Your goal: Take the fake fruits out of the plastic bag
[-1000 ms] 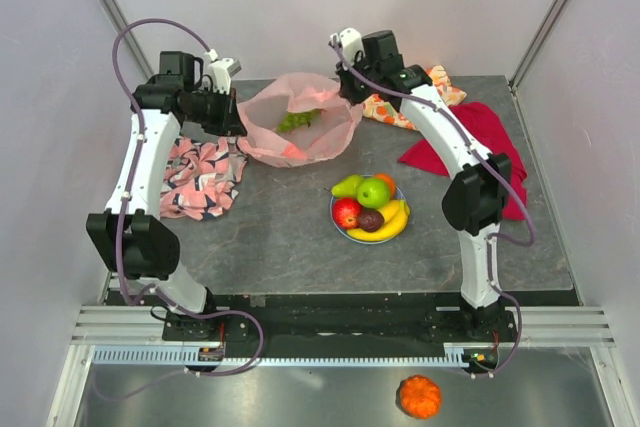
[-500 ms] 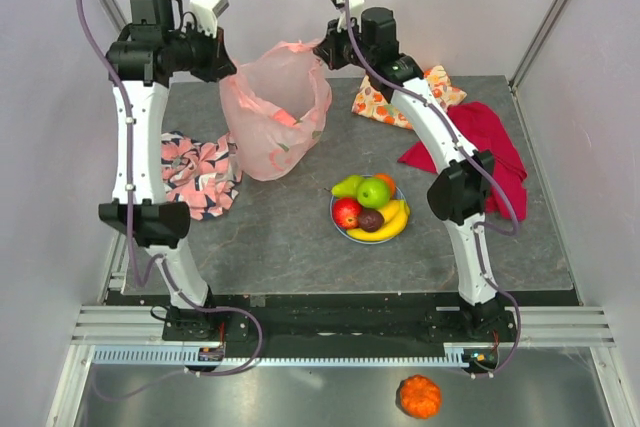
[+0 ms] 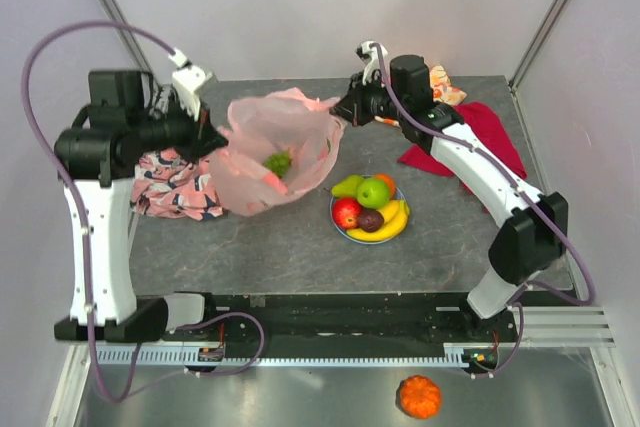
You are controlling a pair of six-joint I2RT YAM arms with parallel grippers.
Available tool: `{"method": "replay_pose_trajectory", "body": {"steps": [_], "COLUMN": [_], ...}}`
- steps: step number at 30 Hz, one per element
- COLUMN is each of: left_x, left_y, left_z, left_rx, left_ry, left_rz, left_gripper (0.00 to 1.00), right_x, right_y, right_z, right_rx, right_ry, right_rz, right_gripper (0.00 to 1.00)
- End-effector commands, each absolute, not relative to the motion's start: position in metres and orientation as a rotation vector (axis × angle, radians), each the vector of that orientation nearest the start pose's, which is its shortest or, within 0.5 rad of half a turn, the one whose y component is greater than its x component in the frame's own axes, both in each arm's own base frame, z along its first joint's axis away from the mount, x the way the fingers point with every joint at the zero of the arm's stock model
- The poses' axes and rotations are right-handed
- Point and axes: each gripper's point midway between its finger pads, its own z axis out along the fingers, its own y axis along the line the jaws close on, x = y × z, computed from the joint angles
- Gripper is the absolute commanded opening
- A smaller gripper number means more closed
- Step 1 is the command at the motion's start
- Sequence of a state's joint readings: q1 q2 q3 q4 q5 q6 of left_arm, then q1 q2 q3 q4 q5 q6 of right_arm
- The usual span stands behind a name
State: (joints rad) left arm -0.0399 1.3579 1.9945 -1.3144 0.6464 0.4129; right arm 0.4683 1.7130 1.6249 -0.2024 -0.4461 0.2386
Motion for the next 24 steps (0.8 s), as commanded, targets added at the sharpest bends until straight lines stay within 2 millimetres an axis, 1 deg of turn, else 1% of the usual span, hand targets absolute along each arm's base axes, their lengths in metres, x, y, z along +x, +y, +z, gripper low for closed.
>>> {"method": "replay_pose_trajectory", "body": {"steps": [1,2,3,4,5,6,7,8,9,10,11,12,13,14,16,17,18,19,20,21,22,23,24], "left_x": [0.202,0.196,0.191,0.186,0.182,0.180,0.180,0.178,0.177,0.176,0.172,0.170,0.168,0.162,0.157,0.151,0.149,0.147,0.143,0.140,0.137,0.135,0.133], "left_y": [-0.098,-0.097,-0.096,-0.096,-0.096,-0.096,-0.096,-0.096,-0.097,-0.096,-0.094,-0.090,-0.087,-0.085,-0.080,-0.077,-0.073,-0.072,-0.071,-0.069,-0.068,-0.068,-0.067], "left_z": [0.320,0.305,0.300,0.295,0.285,0.281,0.279,0.274,0.272,0.269,0.262,0.258,0.254,0.251,0.247,0.243,0.240,0.237,0.230,0.229,0.225,0.223,0.222], "left_rx": [0.883,0.879,0.881,0.878,0.874,0.871,0.864,0.862,0.856,0.858,0.860,0.863,0.870,0.874,0.882,0.880,0.876,0.873,0.870,0.869,0.869,0.868,0.870], "left_ry": [2.255,2.303,2.315,2.324,2.357,2.369,2.374,2.388,2.393,2.394,2.411,2.425,2.435,2.442,2.458,2.462,2.472,2.478,2.499,2.501,2.515,2.523,2.522], "left_rz": [-0.627,-0.648,-0.651,-0.657,-0.678,-0.684,-0.684,-0.695,-0.702,-0.693,-0.686,-0.656,-0.638,-0.625,-0.589,-0.569,-0.540,-0.531,-0.530,-0.517,-0.520,-0.520,-0.512], "left_gripper": [0.02,0.02,0.02,0.02,0.02,0.02,0.02,0.02,0.02,0.02,0.02,0.02,0.02,0.02,0.02,0.02,0.02,0.02,0.02,0.02,0.02,0.02,0.02], "right_x": [0.386,0.389,0.391,0.393,0.392,0.391,0.385,0.381,0.365,0.357,0.339,0.330,0.320,0.301,0.283,0.270,0.264,0.256,0.252,0.250,0.249,0.247,0.248], "right_y": [0.299,0.295,0.293,0.291,0.293,0.301,0.307,0.316,0.331,0.337,0.351,0.357,0.362,0.373,0.382,0.390,0.393,0.395,0.398,0.399,0.400,0.403,0.406], "right_z": [0.302,0.315,0.324,0.333,0.344,0.369,0.379,0.384,0.411,0.416,0.427,0.429,0.428,0.421,0.405,0.385,0.371,0.351,0.322,0.307,0.294,0.273,0.269], "right_rx": [-0.603,-0.612,-0.617,-0.626,-0.660,-0.697,-0.740,-0.789,-0.884,-0.921,-0.972,-1.019,-1.055,-1.106,-1.197,-1.252,-1.296,-1.368,-1.415,-1.438,-1.460,-1.483,-1.487], "right_ry": [1.875,1.838,1.813,1.789,1.751,1.680,1.652,1.627,1.521,1.497,1.443,1.403,1.385,1.371,1.345,1.367,1.379,1.391,1.440,1.464,1.477,1.520,1.521], "right_rz": [0.894,0.845,0.821,0.800,0.803,0.815,0.833,0.849,0.849,0.852,0.866,0.854,0.850,0.870,0.880,0.912,0.927,0.933,0.943,0.950,0.951,0.963,0.965], "right_gripper": [0.02,0.06,0.23,0.32,0.38,0.44,0.45,0.45,0.46,0.47,0.48,0.51,0.51,0.52,0.48,0.45,0.37,0.33,0.31,0.28,0.27,0.26,0.26]}}
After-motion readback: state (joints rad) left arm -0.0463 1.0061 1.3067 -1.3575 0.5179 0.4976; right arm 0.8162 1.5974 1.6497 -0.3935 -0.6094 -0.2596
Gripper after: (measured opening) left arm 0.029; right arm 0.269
